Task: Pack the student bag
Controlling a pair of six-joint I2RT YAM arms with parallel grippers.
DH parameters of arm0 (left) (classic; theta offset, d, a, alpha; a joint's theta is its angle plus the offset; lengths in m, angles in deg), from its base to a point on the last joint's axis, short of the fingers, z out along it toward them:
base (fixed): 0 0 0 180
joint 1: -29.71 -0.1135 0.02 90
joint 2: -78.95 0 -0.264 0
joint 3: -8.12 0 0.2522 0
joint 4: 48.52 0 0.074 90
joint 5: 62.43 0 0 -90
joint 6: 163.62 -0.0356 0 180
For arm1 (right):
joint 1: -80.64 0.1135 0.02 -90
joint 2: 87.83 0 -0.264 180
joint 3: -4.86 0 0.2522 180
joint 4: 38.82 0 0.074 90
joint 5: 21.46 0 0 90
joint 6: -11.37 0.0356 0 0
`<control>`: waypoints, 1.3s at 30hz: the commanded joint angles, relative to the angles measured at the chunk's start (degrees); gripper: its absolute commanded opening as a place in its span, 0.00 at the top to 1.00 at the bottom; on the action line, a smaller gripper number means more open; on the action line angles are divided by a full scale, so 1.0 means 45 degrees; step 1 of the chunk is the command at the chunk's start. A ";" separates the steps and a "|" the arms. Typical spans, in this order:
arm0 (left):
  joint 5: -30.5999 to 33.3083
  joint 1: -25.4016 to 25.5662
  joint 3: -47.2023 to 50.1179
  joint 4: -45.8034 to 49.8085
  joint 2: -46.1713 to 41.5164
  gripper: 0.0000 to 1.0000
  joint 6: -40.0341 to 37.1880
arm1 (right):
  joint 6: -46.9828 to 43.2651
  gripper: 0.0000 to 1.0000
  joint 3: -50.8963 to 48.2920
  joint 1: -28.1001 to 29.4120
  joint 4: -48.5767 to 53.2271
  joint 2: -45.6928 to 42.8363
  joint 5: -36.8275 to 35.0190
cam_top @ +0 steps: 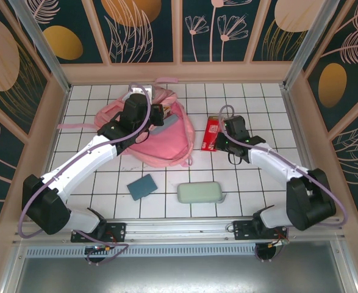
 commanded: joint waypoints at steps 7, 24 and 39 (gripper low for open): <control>-0.0002 -0.0065 -0.0022 -0.1049 -0.0299 1.00 -0.0081 | 0.1534 1.00 0.1466 0.1002 -0.0379 -0.0624 0.1617; -0.0021 -0.0065 0.0007 -0.1077 -0.0405 1.00 -0.0081 | 0.8008 1.00 0.1977 0.4815 -0.3851 0.3632 -0.1130; 0.0075 -0.0066 0.0047 -0.1083 -0.0531 1.00 -0.0159 | 0.6074 0.26 0.4216 0.5696 -0.1618 0.4902 -0.1843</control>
